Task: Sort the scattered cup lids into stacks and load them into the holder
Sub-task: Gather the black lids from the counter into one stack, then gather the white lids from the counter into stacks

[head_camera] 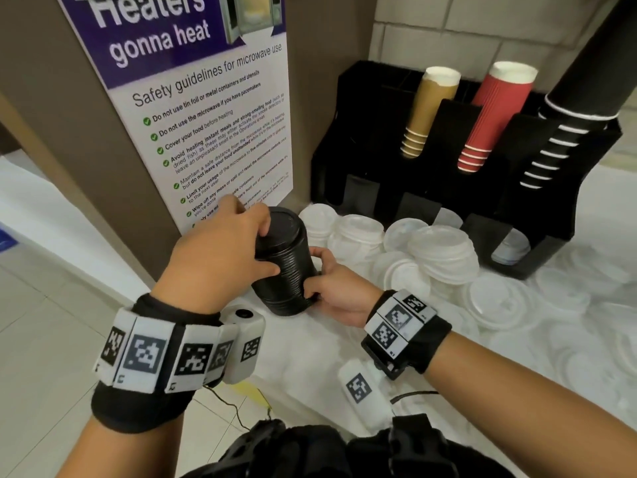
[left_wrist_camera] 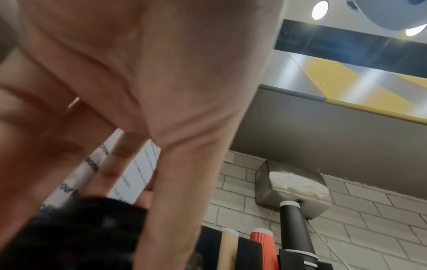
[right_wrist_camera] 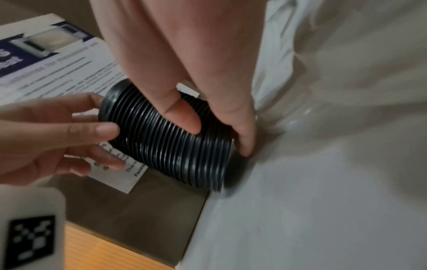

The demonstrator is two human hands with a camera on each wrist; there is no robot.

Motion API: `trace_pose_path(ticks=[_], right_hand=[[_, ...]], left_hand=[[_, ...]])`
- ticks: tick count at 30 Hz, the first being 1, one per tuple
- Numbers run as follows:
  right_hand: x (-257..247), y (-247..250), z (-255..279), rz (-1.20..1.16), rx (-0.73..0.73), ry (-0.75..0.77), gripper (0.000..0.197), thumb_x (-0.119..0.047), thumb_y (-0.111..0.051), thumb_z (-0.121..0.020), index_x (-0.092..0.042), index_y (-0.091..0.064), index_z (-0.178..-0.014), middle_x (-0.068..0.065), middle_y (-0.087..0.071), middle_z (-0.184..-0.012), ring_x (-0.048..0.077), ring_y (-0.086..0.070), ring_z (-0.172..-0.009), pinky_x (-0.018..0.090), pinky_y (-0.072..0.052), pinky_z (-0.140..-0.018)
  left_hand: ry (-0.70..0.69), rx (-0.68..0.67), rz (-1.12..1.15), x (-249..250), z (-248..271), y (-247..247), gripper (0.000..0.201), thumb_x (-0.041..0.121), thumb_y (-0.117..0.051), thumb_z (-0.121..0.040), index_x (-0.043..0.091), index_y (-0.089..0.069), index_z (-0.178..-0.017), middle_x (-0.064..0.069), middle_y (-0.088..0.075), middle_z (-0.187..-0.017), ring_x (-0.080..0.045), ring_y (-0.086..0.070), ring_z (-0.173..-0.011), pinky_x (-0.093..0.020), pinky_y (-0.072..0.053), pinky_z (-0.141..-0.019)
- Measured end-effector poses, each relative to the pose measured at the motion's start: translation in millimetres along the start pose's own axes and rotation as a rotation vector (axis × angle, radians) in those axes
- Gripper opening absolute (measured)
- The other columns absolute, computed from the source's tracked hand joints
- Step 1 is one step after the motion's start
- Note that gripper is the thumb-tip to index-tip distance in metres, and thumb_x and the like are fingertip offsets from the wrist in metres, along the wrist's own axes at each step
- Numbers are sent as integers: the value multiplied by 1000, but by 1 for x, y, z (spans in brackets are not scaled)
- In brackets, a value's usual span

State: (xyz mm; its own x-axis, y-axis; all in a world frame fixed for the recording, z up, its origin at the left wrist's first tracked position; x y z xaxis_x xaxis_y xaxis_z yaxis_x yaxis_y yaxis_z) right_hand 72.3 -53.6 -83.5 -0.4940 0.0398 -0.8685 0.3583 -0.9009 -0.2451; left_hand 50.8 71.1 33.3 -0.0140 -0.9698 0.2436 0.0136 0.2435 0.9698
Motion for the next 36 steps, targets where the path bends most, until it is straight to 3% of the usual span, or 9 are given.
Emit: trace_pose_path(ticks=[4,7,11,13,15,20,27,32,36], right_hand=[[-8,-3,6,253,-5,25,71,19,-40,-84,-16,-25,-144,14,-49,-118,26,-48,-113,40,-38,-106],[-10,-3,7,321,-13,16,70,16,-41,-84,-16,-27,-145,11,-51,-120,29,-48,-122,39,-38,-108],[-11,-1,10,410,-6,-2,70,9,-45,-86,-14,-24,-148,10,-50,-130,25,-48,-119,36,-39,-104],[-11,4,11,434,26,-12,76,4,-47,-88,-15,-12,-153,12,-37,-146,25,-41,-130,36,-37,-108],[-10,9,12,447,67,-28,77,-1,-49,-90,-18,-8,-153,13,-27,-151,27,-40,-132,37,-39,-107],[-4,5,15,463,43,-87,72,-4,-50,-89,-22,-16,-150,15,-45,-137,32,-54,-118,40,-52,-93],[-8,-7,9,432,20,-114,60,0,-49,-89,-18,-27,-142,19,-51,-131,33,-54,-119,46,-50,-98],[-8,-10,6,372,-7,-122,68,2,-46,-91,-18,-17,-149,14,-50,-125,27,-52,-114,36,-48,-94],[-13,-5,11,354,-15,-124,76,0,-48,-91,-20,-7,-152,16,-48,-129,30,-56,-113,39,-47,-98]], left_hand=[[14,20,-52,2,3,5,39,42,-78,-75,26,-48,-94,3,-36,-108,-20,-49,-87,-32,-39,-65],[6,8,-45,3,1,4,38,41,-77,-76,25,-47,-94,3,-39,-101,-18,-44,-92,-33,-37,-68],[-8,-7,-15,4,0,0,35,37,-77,-78,23,-51,-96,3,-40,-100,-18,-41,-97,-35,-40,-76],[-40,-1,12,7,0,-2,34,35,-77,-78,23,-52,-98,3,-41,-100,-20,-43,-102,-38,-44,-83],[-95,12,78,11,0,-1,32,32,-77,-78,24,-54,-100,5,-44,-103,-20,-44,-105,-41,-45,-88],[-180,-15,160,20,-1,-2,27,28,-73,-83,25,-63,-108,3,-54,-102,-20,-53,-96,-43,-46,-88],[-212,-21,211,22,-2,-2,21,29,-70,-85,27,-65,-105,9,-61,-100,-12,-56,-90,-35,-49,-82],[-211,-40,216,24,-6,-6,22,33,-70,-84,29,-64,-104,12,-62,-98,-7,-56,-89,-26,-45,-77],[-220,-29,226,21,-9,-7,23,36,-71,-83,32,-63,-104,13,-60,-98,-5,-55,-89,-27,-47,-77]])
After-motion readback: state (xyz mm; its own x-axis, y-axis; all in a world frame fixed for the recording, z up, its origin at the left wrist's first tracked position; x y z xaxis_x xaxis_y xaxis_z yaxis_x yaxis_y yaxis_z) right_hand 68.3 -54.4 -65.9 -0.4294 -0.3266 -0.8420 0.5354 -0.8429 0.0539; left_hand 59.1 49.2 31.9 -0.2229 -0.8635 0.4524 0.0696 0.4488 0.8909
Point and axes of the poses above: each hand's wrist, its own z-axis away from the middle knuckle, its own y-axis out of the back of the hand, x = y × z, the point moved 6 cm from there along -z, towards the middle knuckle
